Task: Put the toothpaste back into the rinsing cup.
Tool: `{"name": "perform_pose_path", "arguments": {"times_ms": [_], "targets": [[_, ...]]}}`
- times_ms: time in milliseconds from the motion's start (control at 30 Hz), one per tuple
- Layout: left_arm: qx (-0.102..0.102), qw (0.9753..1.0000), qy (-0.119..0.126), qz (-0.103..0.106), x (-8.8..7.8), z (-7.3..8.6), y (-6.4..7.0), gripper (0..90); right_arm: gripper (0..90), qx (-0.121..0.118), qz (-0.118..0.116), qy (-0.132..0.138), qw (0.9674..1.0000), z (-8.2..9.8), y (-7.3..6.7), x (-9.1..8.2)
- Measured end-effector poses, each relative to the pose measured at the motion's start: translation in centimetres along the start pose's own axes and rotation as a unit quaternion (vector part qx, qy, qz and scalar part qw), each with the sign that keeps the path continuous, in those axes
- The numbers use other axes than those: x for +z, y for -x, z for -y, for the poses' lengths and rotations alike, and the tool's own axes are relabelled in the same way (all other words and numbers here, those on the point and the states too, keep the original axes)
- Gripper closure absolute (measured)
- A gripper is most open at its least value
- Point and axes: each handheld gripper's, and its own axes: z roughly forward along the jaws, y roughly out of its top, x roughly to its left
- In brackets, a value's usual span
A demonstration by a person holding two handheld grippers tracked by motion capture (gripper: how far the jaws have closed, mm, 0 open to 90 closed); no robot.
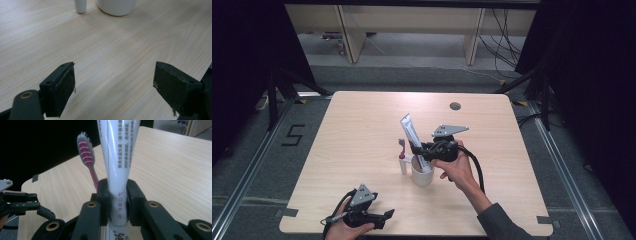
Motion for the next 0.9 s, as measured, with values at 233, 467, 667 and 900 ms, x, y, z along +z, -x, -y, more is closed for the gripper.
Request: {"name": "perform_pose_path", "arguments": {"times_ms": [233, 467, 667, 900], "targets": [[0.0, 1.0, 0.001, 0.005, 0.0, 0.0, 0.1, 17.3, 75.5, -0.02, 0.005, -0.002, 0.9998, 0.8, 0.3, 0.1], [0.003, 1.0, -0.003, 0.006, -0.1, 0.0, 0.1, 17.3, 75.4, -0.015, 0.011, -0.017, 0.9997, 1.6, -0.1, 0.1], [0.003, 1.0, -0.003, 0.005, -0.1, 0.1, 0.1, 17.3, 75.4, -0.04, 0.024, -0.027, 0.9986, 2.0, 0.0, 0.2], [0.004, 1.0, -0.004, 0.005, -0.1, 0.0, 0.1, 17.3, 75.4, -0.043, 0.025, -0.043, 0.9978, 2.4, -0.2, 0.1]]}}
